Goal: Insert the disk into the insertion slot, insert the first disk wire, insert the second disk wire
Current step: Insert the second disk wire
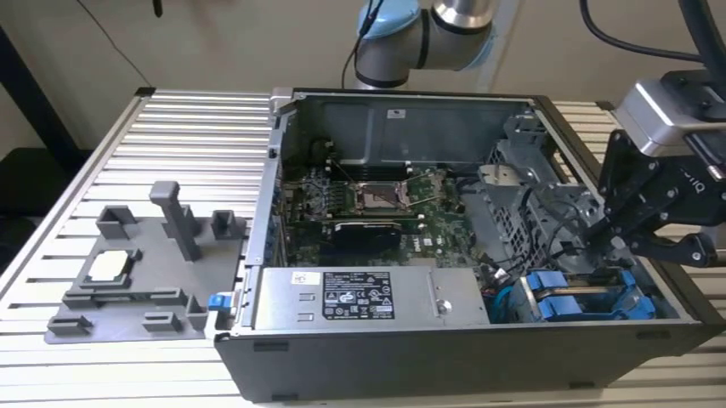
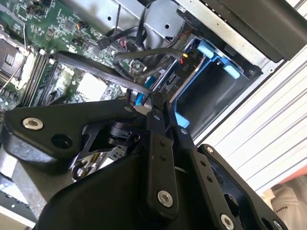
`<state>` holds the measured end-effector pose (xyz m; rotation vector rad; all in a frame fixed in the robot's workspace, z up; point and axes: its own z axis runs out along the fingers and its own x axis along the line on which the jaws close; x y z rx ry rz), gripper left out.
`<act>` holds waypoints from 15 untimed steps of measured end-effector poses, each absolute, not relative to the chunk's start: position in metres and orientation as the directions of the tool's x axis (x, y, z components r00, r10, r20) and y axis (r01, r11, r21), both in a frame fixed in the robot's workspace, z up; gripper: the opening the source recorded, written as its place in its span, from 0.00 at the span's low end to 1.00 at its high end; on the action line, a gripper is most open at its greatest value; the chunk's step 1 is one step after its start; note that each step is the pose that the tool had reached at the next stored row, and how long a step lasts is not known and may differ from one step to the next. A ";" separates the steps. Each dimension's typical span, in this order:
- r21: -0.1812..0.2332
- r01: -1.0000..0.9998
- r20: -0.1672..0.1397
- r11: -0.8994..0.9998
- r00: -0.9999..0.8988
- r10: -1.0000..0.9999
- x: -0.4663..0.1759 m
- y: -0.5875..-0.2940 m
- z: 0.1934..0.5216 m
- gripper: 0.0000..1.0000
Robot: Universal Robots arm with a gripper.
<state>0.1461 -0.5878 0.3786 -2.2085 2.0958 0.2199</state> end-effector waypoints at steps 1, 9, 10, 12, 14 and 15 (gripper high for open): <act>0.034 -0.998 -0.165 -0.055 0.049 -0.985 0.146 -0.588 0.378 0.16; 0.034 -0.998 -0.165 -0.055 0.049 -0.985 0.150 -0.588 0.374 0.16; 0.034 -0.998 -0.165 -0.055 0.049 -0.985 0.150 -0.588 0.373 0.16; 0.034 -0.998 -0.165 -0.055 0.049 -0.985 0.151 -0.588 0.372 0.16; 0.034 -0.998 -0.165 -0.055 0.049 -0.985 0.151 -0.589 0.371 0.16; 0.034 -0.998 -0.165 -0.055 0.049 -0.985 0.152 -0.589 0.370 0.16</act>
